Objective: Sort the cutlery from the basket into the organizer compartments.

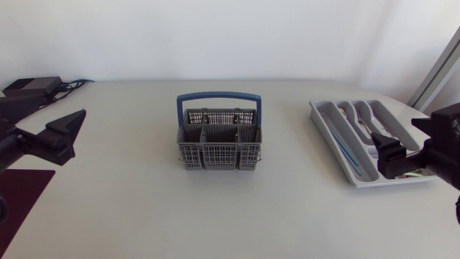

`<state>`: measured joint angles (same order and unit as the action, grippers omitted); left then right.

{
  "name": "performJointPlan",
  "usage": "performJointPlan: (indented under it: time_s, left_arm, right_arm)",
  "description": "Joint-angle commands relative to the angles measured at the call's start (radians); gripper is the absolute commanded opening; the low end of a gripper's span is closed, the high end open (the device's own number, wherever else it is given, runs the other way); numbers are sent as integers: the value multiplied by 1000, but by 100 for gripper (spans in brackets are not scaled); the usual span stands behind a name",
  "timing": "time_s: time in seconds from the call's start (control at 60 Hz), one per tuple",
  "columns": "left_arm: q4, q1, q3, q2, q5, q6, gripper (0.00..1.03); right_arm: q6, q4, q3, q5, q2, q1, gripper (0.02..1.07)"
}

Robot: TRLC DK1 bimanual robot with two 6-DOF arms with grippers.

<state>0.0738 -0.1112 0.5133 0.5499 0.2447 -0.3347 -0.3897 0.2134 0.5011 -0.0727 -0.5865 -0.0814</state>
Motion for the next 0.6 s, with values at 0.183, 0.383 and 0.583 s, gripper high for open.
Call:
performJointPlan:
  time_s: [0.183,0.383,0.583]
  left_arm:
    - [-15,6,-120,-112,-21,98,99]
    - [-28,30,-210,-213,-72,152,99]
    - [-42,55,-301,-314,-124,207,99]
  right_arm:
    - [60,-68,-135,24,172,6,103]
    - [139,-103,-224,36,272,24,103]
    - [220,-138,-313,48,373,43,103]
